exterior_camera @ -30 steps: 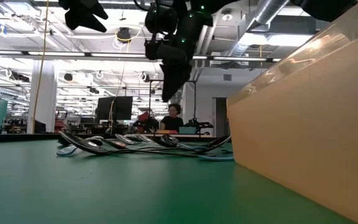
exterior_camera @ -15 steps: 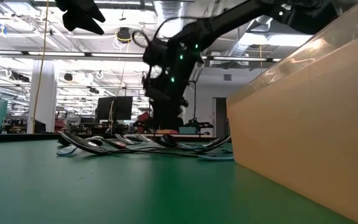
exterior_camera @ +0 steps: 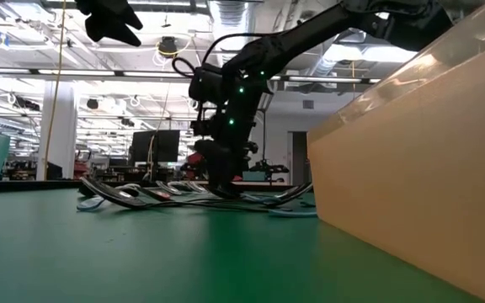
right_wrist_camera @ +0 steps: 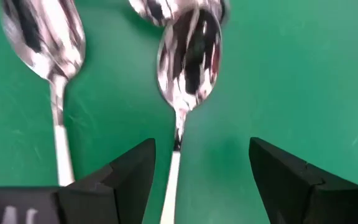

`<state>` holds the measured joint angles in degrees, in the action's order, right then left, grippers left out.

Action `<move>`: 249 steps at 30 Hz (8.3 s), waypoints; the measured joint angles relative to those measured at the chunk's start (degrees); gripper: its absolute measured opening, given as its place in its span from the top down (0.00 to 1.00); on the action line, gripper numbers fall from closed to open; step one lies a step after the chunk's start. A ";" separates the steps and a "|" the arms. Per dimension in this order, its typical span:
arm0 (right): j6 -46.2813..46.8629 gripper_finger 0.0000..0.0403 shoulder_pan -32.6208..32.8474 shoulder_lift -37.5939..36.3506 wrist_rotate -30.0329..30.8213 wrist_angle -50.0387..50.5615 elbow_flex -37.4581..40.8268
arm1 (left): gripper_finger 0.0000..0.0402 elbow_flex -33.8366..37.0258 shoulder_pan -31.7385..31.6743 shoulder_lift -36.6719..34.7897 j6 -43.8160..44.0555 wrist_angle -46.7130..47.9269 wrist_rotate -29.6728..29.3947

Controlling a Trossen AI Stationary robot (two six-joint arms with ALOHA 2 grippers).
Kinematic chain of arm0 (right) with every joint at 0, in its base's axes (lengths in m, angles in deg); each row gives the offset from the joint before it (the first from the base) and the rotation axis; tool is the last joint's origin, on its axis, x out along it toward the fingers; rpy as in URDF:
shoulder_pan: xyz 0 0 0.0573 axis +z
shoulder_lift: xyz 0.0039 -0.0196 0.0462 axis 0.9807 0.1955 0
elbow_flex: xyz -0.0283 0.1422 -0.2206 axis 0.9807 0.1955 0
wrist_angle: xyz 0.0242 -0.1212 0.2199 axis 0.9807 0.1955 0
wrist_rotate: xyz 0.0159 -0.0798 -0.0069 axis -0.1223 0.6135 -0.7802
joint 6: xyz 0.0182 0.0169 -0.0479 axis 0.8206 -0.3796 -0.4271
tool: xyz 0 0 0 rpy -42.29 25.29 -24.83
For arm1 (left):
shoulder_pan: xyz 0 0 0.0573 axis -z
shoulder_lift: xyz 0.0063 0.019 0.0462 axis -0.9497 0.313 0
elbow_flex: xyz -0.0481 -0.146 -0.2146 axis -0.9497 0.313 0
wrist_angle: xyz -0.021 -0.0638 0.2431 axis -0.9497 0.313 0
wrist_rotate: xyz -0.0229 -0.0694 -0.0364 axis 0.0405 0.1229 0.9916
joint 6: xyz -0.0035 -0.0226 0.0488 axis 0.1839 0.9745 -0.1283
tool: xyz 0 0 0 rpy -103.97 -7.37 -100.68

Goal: Sort silverware by color (type)
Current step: Put the orange spoon into the green bin

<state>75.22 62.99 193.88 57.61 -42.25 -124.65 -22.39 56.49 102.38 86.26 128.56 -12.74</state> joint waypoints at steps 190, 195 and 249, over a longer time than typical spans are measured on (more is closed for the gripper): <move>-3.91 0.83 8.59 -34.72 -21.49 -60.40 25.67 | 1.00 21.75 2.08 0.77 -8.25 -62.82 13.78; -3.48 0.95 8.62 -34.72 -21.49 -60.28 25.67 | 1.00 21.75 2.08 0.79 -8.09 -62.54 13.87; 6.24 0.96 14.40 10.55 -47.95 -63.76 -19.73 | 0.66 17.99 2.05 -21.16 -12.00 -55.65 -6.22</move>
<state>81.46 77.39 204.43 9.66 -106.01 -144.39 -4.40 58.54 81.22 74.27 72.91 -18.96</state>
